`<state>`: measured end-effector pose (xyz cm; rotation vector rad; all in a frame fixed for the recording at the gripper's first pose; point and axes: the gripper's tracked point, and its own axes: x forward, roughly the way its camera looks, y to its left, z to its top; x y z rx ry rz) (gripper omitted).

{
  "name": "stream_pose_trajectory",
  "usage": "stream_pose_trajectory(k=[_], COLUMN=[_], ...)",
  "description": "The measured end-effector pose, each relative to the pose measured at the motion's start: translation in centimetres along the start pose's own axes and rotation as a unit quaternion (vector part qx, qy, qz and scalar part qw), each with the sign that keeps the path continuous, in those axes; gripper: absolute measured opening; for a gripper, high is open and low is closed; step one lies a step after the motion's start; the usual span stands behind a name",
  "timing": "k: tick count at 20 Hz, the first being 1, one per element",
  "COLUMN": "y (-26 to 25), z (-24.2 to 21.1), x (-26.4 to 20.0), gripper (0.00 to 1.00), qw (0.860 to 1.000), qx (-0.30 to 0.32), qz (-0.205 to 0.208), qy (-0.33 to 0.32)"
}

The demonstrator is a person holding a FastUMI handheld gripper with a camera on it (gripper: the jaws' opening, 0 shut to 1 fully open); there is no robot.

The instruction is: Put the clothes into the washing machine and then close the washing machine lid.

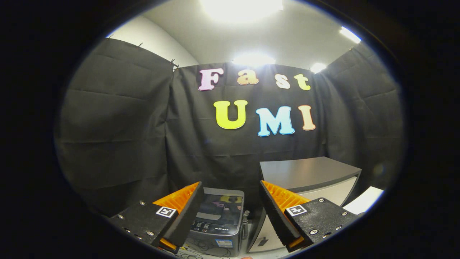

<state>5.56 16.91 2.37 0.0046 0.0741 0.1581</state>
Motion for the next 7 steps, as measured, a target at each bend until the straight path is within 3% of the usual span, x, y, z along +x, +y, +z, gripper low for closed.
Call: stream_pose_trajectory(k=[7], y=[-0.36], z=[0.2], x=[-0.11], gripper=[0.95], qw=[1.0], qx=[-0.001], qz=[0.002], qy=[-0.005])
